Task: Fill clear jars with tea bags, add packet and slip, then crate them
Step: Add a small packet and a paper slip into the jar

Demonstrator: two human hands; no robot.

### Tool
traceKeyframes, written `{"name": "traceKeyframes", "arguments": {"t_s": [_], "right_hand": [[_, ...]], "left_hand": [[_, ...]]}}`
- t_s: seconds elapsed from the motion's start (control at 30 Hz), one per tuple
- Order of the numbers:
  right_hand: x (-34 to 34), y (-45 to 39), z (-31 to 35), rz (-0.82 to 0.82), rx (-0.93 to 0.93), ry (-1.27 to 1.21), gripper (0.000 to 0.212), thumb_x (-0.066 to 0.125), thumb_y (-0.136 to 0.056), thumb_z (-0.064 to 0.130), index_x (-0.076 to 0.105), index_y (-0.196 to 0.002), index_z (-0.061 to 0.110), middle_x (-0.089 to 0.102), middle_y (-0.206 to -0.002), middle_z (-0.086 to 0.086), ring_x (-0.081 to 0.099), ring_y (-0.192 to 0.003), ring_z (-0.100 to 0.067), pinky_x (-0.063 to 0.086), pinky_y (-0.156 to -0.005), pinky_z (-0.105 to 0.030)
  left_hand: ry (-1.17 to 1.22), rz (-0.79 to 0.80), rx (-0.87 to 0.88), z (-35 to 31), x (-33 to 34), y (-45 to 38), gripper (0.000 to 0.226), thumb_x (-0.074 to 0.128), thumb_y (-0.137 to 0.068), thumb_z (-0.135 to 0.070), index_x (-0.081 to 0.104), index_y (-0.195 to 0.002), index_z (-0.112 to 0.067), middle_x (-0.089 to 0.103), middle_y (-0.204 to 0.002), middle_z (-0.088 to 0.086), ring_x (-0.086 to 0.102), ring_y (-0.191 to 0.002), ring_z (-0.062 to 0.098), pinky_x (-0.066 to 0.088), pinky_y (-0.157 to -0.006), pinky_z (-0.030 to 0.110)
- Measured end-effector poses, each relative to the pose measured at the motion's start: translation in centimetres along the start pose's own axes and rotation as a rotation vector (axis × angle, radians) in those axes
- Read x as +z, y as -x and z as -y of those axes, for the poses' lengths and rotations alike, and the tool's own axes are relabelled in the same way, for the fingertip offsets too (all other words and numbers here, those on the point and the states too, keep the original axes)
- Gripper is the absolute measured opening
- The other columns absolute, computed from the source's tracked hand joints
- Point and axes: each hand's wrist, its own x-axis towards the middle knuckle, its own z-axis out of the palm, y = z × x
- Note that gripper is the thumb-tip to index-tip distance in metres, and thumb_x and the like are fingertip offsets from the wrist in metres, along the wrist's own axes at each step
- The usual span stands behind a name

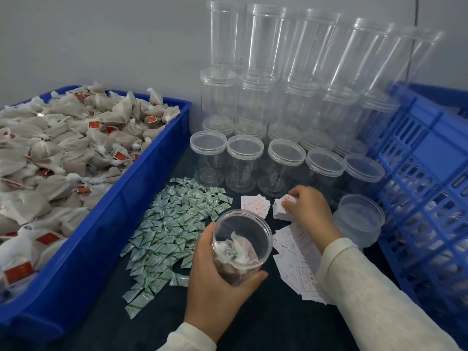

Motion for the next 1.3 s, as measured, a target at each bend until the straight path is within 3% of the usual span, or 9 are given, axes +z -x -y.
{"name": "traceKeyframes", "arguments": {"t_s": [0.1,0.2,0.3,0.43,0.63,0.87,1.07,1.17,1.3], "right_hand": [[0.2,-0.1,0.1,-0.013,-0.001,-0.051,0.010,0.068,-0.087,0.029,0.063,-0.095,0.025,0.062,-0.104,-0.002,0.058,-0.091,-0.022,0.047,-0.071,-0.033],[0.0,-0.2,0.1,0.011,0.021,-0.120,0.024,0.071,-0.085,0.025,0.049,-0.078,0.030,0.059,-0.090,0.003,0.056,-0.079,-0.016,0.050,-0.069,-0.033],[-0.7,-0.2,0.0,0.034,0.023,-0.181,0.023,0.076,-0.081,0.022,0.054,-0.085,0.027,0.058,-0.086,0.006,0.058,-0.079,-0.015,0.050,-0.064,-0.028],[-3.2,0.6,0.2,0.002,-0.060,-0.314,0.013,0.076,-0.082,0.022,0.066,-0.076,0.028,0.064,-0.075,0.013,0.057,-0.068,0.001,0.037,-0.055,-0.016],[-7.8,4.6,2.0,0.121,-0.156,-0.665,0.019,0.074,-0.084,0.016,0.071,-0.079,0.034,0.073,-0.073,0.016,0.069,-0.071,0.002,0.051,-0.061,-0.010],[-9.1,10.4,5.1,0.247,-0.138,-1.005,0.009,0.078,-0.071,0.013,0.070,-0.068,0.016,0.074,-0.070,0.001,0.070,-0.062,-0.006,0.049,-0.054,-0.010],[-6.1,13.0,6.4,0.255,-0.126,-1.021,0.015,0.078,-0.059,0.031,0.068,-0.057,0.020,0.072,-0.063,0.001,0.068,-0.060,-0.006,0.051,-0.056,-0.014],[-4.9,12.9,6.7,0.247,-0.156,-0.940,0.012,0.079,-0.072,0.024,0.070,-0.064,0.022,0.073,-0.070,0.005,0.068,-0.067,-0.005,0.052,-0.061,-0.014],[-4.4,12.8,7.0,0.252,-0.162,-0.896,0.019,0.074,-0.082,0.018,0.071,-0.066,0.026,0.073,-0.075,0.006,0.067,-0.072,-0.002,0.050,-0.064,-0.010]], "left_hand": [[0.005,-0.001,0.002,0.0,0.0,0.0,0.102,0.096,-0.046,-0.018,0.041,-0.131,-0.034,0.049,-0.125,-0.027,0.046,-0.117,-0.012,0.034,-0.087,-0.001],[0.008,-0.004,0.004,-0.1,0.0,-0.1,0.101,0.096,-0.047,-0.019,0.041,-0.130,-0.035,0.050,-0.123,-0.032,0.047,-0.117,-0.011,0.035,-0.088,-0.001],[0.004,-0.012,0.016,-0.1,0.0,-0.1,0.099,0.096,-0.047,-0.019,0.041,-0.128,-0.038,0.047,-0.122,-0.038,0.046,-0.117,-0.012,0.035,-0.088,-0.001],[0.001,-0.016,0.002,0.1,0.0,-0.1,0.101,0.096,-0.046,-0.022,0.041,-0.130,-0.036,0.050,-0.128,-0.025,0.048,-0.119,-0.005,0.036,-0.092,0.003],[0.006,-0.019,-0.008,0.0,0.0,-0.2,0.100,0.095,-0.047,-0.021,0.040,-0.127,-0.041,0.050,-0.127,-0.025,0.047,-0.118,-0.011,0.035,-0.089,0.000],[0.032,-0.022,-0.011,0.5,0.0,0.0,0.100,0.096,-0.047,-0.020,0.039,-0.127,-0.043,0.046,-0.122,-0.038,0.047,-0.117,-0.012,0.036,-0.088,0.000],[0.060,-0.055,-0.033,0.6,0.0,0.1,0.098,0.088,-0.043,-0.041,0.033,-0.122,-0.062,0.048,-0.124,-0.034,0.050,-0.117,-0.006,0.042,-0.091,0.008],[0.064,-0.045,-0.039,0.7,0.0,0.0,0.099,0.087,-0.043,-0.043,0.033,-0.123,-0.062,0.051,-0.127,-0.023,0.052,-0.121,0.003,0.047,-0.099,0.026],[0.070,-0.042,-0.030,0.7,-0.1,0.0,0.098,0.088,-0.044,-0.041,0.034,-0.123,-0.061,0.052,-0.124,-0.028,0.052,-0.120,0.000,0.046,-0.096,0.023]]}}
